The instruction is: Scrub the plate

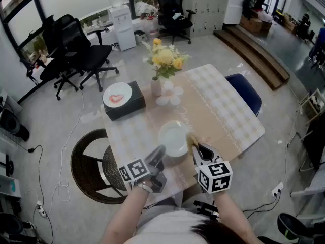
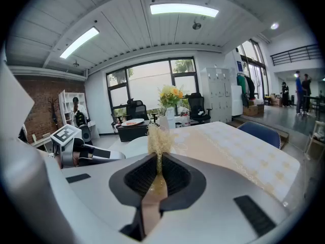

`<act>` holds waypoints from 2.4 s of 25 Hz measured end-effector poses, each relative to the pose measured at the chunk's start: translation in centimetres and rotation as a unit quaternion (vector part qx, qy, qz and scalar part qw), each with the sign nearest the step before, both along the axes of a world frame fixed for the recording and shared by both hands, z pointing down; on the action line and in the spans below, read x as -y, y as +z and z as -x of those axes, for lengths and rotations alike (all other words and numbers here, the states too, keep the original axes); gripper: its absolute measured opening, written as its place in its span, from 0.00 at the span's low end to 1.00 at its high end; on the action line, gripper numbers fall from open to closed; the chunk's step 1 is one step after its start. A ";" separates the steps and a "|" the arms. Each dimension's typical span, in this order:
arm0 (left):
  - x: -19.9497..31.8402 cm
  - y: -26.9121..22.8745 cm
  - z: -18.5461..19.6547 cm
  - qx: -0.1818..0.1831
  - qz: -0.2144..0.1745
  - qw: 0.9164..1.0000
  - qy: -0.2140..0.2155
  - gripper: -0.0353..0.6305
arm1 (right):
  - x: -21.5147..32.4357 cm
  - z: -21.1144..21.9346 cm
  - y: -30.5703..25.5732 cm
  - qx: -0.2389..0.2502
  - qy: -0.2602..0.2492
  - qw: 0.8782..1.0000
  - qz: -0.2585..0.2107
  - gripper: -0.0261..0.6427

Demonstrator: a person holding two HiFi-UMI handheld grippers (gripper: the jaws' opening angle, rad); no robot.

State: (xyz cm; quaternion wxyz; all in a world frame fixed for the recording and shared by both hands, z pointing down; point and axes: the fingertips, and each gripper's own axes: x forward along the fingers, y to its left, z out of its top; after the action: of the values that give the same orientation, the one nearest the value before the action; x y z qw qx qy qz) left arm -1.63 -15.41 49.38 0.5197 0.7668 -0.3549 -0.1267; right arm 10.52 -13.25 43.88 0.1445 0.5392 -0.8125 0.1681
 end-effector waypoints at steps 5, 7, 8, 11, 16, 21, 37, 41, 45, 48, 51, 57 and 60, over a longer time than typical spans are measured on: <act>0.6 0.4 0.0 0.004 -0.002 1.000 0.003 0.08 | 0.2 0.3 0.4 -0.008 -0.003 1.000 -0.001 0.09; 0.8 0.5 -0.1 0.003 -0.003 1.000 0.003 0.08 | 0.4 0.0 0.7 -0.015 -0.003 1.000 0.001 0.09; 0.9 0.6 -0.2 0.005 -0.004 1.000 0.003 0.08 | 0.5 -0.1 0.7 -0.017 -0.004 1.000 0.002 0.09; 1.3 1.1 -0.5 0.018 -0.010 1.000 0.009 0.08 | 1.0 -0.2 0.9 -0.021 -0.013 1.000 0.000 0.09; 1.2 2.4 -0.8 0.042 -0.003 0.999 0.022 0.08 | 2.2 0.8 0.9 -0.019 -0.035 0.999 -0.004 0.09; 0.7 3.1 -1.1 0.065 -0.003 0.997 0.034 0.08 | 3.6 2.2 0.8 -0.001 -0.049 0.999 -0.009 0.09; 0.4 3.6 -1.4 0.065 0.006 0.996 0.064 0.08 | 4.2 8.8 4.2 -0.115 -0.243 0.962 0.051 0.09; 0.2 3.4 -1.6 0.072 -0.001 0.995 0.070 0.08 | 3.9 9.1 5.3 -0.099 -0.248 0.959 0.092 0.09; 0.1 3.3 -1.8 0.080 -0.010 0.994 0.077 0.08 | 3.6 8.6 5.6 -0.060 -0.232 0.964 0.119 0.09; 0.0 3.4 -1.9 0.086 -0.013 0.993 0.076 0.08 | 3.1 8.2 6.0 -0.041 -0.219 0.965 0.137 0.09; 0.1 3.4 -1.8 0.084 -0.011 0.994 0.074 0.08 | 2.5 7.7 6.6 -0.029 -0.205 0.966 0.153 0.09; 0.1 3.4 -1.7 0.081 -0.009 0.994 0.073 0.08 | 0.8 7.2 7.4 -0.011 -0.194 0.964 0.180 0.09; 0.1 3.4 -1.7 0.081 -0.009 0.994 0.072 0.08 | -0.1 7.0 7.7 -0.009 -0.197 0.962 0.190 0.09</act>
State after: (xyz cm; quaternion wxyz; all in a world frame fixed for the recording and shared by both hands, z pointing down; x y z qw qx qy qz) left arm 0.05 -15.49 52.76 0.4902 0.8027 -0.3386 -0.0292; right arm 3.53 -13.16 51.56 0.2820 0.3328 -0.8541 0.2831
